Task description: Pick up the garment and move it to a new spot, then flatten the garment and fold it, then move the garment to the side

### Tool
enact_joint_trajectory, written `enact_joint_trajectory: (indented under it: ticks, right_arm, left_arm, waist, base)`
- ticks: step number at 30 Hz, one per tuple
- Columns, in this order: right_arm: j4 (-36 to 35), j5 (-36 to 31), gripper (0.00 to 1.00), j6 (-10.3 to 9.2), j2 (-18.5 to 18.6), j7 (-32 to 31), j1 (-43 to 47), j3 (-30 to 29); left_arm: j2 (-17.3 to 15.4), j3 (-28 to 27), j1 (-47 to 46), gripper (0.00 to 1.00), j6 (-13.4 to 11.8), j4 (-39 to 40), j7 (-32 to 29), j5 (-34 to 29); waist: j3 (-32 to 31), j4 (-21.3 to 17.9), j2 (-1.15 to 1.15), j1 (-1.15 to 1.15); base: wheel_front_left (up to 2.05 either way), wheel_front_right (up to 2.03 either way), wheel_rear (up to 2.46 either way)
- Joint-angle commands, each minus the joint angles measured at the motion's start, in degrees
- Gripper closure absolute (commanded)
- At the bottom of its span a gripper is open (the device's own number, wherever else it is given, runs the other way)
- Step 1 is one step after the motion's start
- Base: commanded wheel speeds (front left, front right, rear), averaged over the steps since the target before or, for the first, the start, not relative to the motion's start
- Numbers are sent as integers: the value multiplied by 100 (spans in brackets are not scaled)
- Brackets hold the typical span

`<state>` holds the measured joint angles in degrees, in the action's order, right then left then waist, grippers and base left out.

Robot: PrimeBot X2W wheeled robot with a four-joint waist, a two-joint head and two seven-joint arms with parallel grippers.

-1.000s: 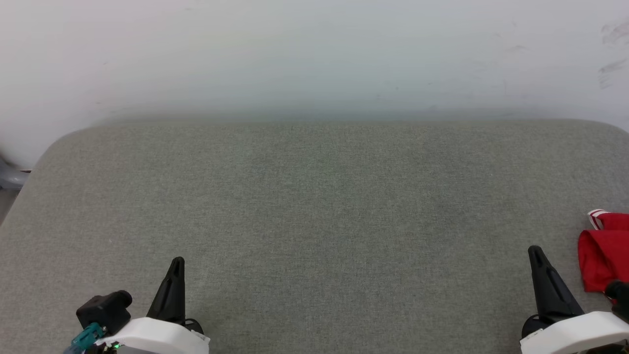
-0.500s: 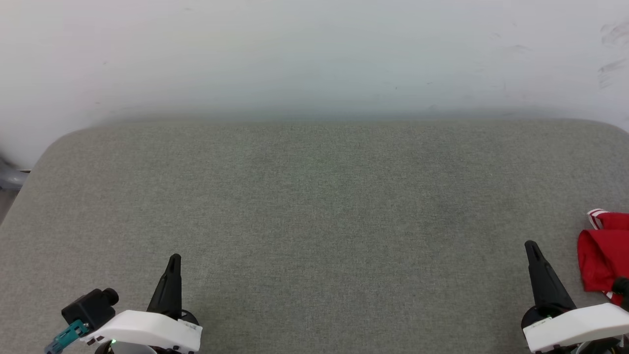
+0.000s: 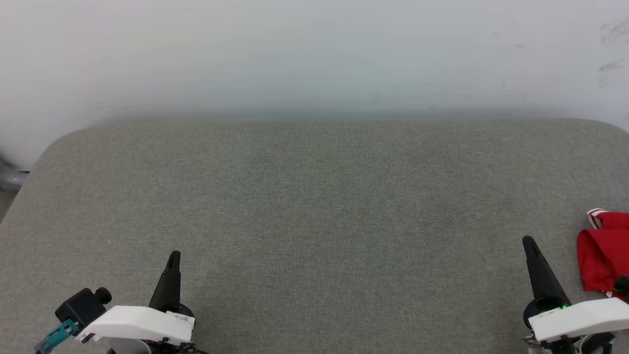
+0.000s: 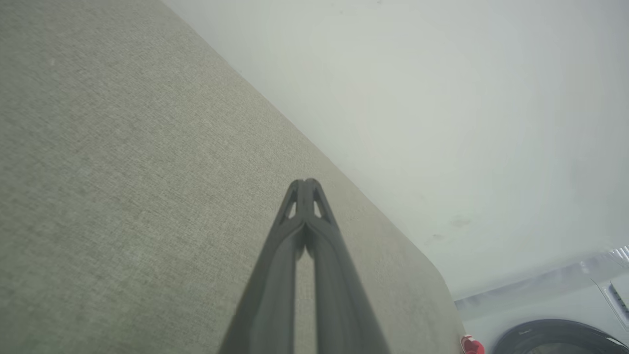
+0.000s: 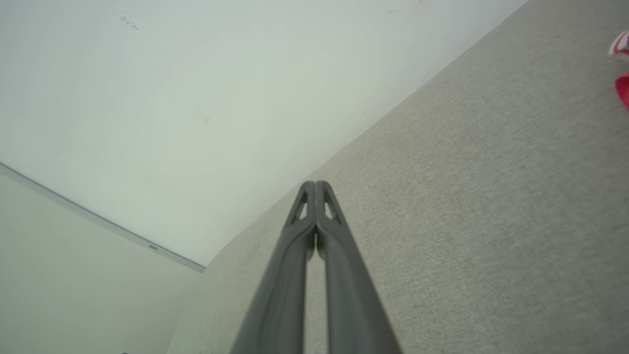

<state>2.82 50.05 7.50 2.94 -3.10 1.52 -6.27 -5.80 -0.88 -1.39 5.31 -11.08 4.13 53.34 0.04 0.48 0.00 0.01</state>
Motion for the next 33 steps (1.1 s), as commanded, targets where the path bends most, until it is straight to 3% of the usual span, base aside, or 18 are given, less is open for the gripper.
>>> enact_joint_trajectory:
  ticks: [1, 33]
  right_arm:
    - [-13, 163, 100, 0, 38, -15, -141, 3]
    - [544, 2170, 100, -1, 36, -163, -470, 8]
  left_arm:
    - [-3, -52, -141, 100, 29, 43, -33, 149]
    - [147, -308, -330, 100, 127, -125, -543, 1979]
  waist:
    - [0, 0, 0, 0]
    - [5, -20, 0, 0]
  base:
    - [0, 0, 0]
    - [0, 0, 0]
